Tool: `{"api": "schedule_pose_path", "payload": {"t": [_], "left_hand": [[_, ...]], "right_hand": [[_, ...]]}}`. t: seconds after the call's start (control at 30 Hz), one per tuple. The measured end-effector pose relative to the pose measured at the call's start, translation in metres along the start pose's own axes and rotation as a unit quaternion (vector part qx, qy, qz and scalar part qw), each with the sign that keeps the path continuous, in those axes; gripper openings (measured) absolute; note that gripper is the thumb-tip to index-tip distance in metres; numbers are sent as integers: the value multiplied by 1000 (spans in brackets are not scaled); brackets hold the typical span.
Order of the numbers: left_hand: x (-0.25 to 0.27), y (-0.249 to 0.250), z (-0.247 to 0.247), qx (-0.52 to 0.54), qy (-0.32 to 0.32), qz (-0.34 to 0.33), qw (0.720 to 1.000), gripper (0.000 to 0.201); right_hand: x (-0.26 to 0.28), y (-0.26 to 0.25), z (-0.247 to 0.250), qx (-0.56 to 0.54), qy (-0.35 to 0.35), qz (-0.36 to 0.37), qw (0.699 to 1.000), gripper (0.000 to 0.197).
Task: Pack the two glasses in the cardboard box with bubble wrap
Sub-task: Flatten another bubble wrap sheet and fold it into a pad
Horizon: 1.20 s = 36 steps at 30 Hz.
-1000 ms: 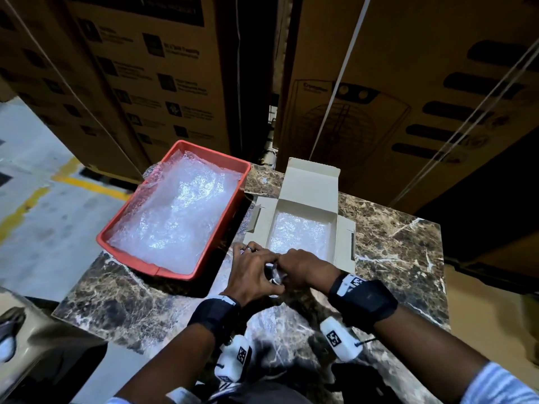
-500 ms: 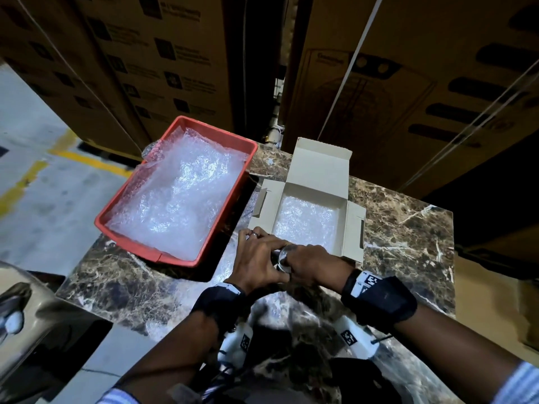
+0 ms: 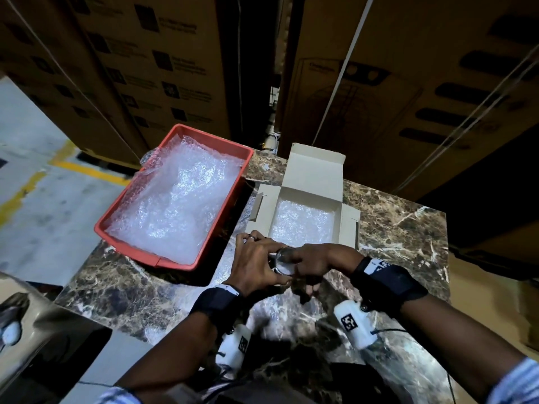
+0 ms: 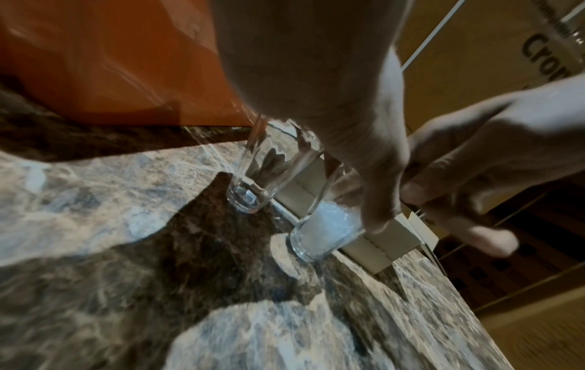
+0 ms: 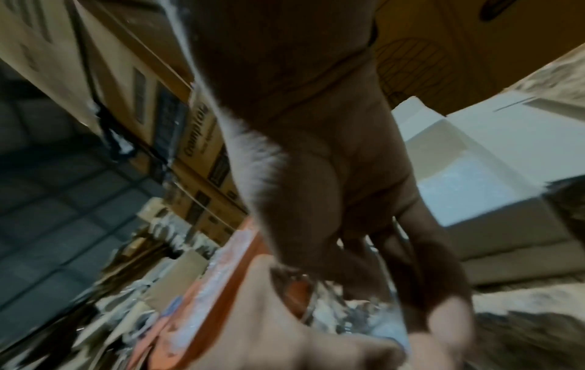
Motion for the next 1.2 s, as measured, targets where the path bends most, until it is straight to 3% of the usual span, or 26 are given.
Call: {"api": "schedule_pose_path", "payload": {"t": [0.07,0.13,0.43,0.63,0.77,0.83,0.9,0.97,1.2], "left_hand": [[-2,0,1,5,-4,5,1000,65],[-2,0,0,1,-9,6,1000,66],[-1,-1,-1,-4,-2,24,1000,51],[-1,0,-1,6,3,28,1000,44],[-1,1,0,1,-7,23,1000,42],[0,2,3,8,-14,18,1000,43],[0,2,4,21,-13,14,1000,49],[0,4,6,29,-10,11,999,57],[0,3,6,41,0,6,999,59]], "right_hand": [[0,0,12,53,94,16,994,30],[-1,1,14,75,145,7,987,22],[-25,-24,-7,208,211,40,954,18],[-28,-27,-10,209,229,23,951,15],[-21,-29,-9,178,220,0,959,17],[-16,-28,-4,150,201,-4,968,6],[-8,-22,0,115,168,8,979,10],[-1,-13,-2,95,145,24,985,1],[10,-14,-12,51,67,49,995,11]]}}
Point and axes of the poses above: each hand's wrist, its own x-axis away from the middle knuckle, its own z-axis out of the back of the hand, y = z × x, the point moved 3 cm from there along -x, towards the middle knuckle, and after that the axes turned 9 degrees about y, right-handed, at the moved point
